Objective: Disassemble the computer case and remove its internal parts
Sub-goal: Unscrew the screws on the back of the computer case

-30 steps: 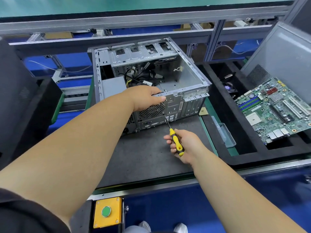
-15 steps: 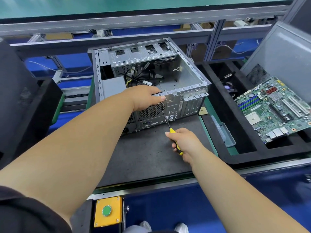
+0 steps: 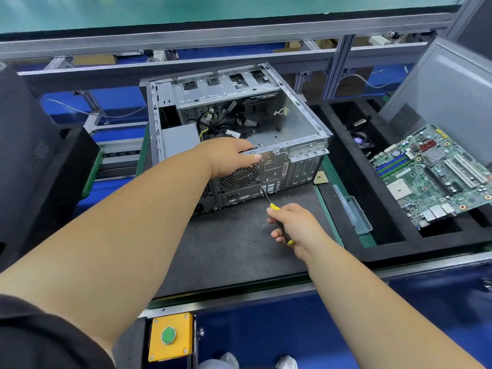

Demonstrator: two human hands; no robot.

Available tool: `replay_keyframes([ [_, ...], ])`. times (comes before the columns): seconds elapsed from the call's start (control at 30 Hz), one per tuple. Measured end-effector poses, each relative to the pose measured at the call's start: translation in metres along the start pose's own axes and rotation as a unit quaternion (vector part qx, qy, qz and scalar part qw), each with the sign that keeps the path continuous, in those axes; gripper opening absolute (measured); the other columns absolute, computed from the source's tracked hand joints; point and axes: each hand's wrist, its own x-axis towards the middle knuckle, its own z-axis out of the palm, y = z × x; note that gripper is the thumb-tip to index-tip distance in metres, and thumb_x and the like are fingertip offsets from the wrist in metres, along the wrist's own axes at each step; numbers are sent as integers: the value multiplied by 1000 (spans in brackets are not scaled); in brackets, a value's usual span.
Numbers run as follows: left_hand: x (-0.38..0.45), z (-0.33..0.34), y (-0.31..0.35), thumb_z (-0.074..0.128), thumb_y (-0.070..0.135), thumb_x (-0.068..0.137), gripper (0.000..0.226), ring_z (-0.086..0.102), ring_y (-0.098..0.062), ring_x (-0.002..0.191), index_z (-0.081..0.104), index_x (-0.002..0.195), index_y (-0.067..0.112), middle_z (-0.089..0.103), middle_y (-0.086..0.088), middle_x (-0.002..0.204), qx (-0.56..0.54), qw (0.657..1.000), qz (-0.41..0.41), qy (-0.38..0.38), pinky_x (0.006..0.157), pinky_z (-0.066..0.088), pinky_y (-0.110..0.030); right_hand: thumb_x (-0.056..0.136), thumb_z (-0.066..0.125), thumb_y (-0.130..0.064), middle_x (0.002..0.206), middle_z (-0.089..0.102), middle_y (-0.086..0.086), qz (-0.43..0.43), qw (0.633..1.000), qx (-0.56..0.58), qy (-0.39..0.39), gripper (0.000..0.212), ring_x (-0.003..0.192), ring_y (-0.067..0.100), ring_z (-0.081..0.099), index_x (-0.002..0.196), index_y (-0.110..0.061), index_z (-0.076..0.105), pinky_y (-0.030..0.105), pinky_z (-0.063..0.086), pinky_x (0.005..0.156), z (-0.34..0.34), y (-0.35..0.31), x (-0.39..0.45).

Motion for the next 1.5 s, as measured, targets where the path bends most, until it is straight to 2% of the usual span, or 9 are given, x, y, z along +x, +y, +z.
replay_keyframes([
  [0.17, -1, 0, 1, 40, 60, 96, 49, 51, -21, 122, 49, 138, 38, 55, 4, 137, 0, 1000, -3, -2, 104, 41, -40, 93, 65, -25, 81, 62, 5, 7, 1000, -22, 5, 19, 44, 9, 43, 85, -12, 53, 21, 35, 43, 6, 1, 0],
  [0.37, 0, 0, 1, 39, 61, 96, 48, 51, -21, 121, 50, 136, 37, 56, 4, 135, 5, 1000, -4, 0, 102, 41, -40, 104, 42, -28, 70, 64, 6, 98, 994, 52, -13, 41, 47, 11, 46, 79, -6, 66, 23, 38, 48, 8, -7, -6],
  [0.63, 0, 0, 0, 39, 62, 95, 50, 51, -21, 121, 50, 137, 37, 56, 4, 135, 6, 1000, -7, 1, 103, 41, -40, 99, 57, -28, 82, 61, 5, 26, 1000, 7, 9, 19, 38, 10, 51, 89, -11, 55, 19, 38, 38, 4, 3, 0],
  [0.8, 0, 0, 0, 39, 62, 95, 49, 52, -20, 118, 51, 135, 38, 57, 5, 133, 10, 1000, -3, 6, 99, 42, -38, 92, 67, -24, 80, 66, 3, -20, 999, -23, 17, 18, 40, 8, 48, 89, -14, 52, 21, 38, 40, 3, 11, 3],
  [0.9, 1, 1, -1, 39, 63, 95, 50, 52, -20, 120, 50, 136, 37, 56, 5, 134, 9, 1000, -2, 5, 100, 42, -38, 90, 69, -26, 80, 66, 4, -10, 1000, -13, 12, 20, 43, 9, 44, 89, -13, 54, 22, 37, 44, 5, 9, 2],
  [1.0, 2, 2, -2, 39, 63, 95, 51, 51, -21, 121, 50, 136, 36, 56, 4, 136, 10, 1000, 1, 4, 101, 42, -39, 96, 59, -34, 76, 68, 6, 52, 998, 26, 7, 25, 44, 11, 44, 86, -12, 61, 23, 36, 46, 8, 3, -2],
  [1.13, 3, 2, -3, 38, 63, 95, 51, 51, -21, 120, 50, 136, 36, 56, 3, 134, 7, 1000, 3, 5, 99, 42, -38, 104, 42, -30, 78, 68, 9, 95, 994, 60, -6, 42, 48, 11, 44, 77, -7, 65, 22, 36, 49, 9, -3, -7],
  [1.37, 2, 2, -3, 39, 62, 95, 47, 53, -19, 115, 52, 132, 38, 59, 5, 129, 6, 1000, 6, 8, 99, 43, -39, 97, 58, -29, 85, 68, 4, 25, 1000, -5, 10, 18, 45, 11, 53, 93, -12, 59, 23, 41, 44, 4, 4, -4],
  [1.5, 2, 2, -3, 39, 63, 95, 46, 54, -19, 112, 53, 131, 39, 60, 6, 125, 11, 1000, 5, 12, 97, 44, -38, 91, 67, -22, 77, 67, 3, -10, 1000, 1, 17, 17, 43, 9, 49, 87, -13, 53, 22, 40, 43, 2, 9, -3],
])
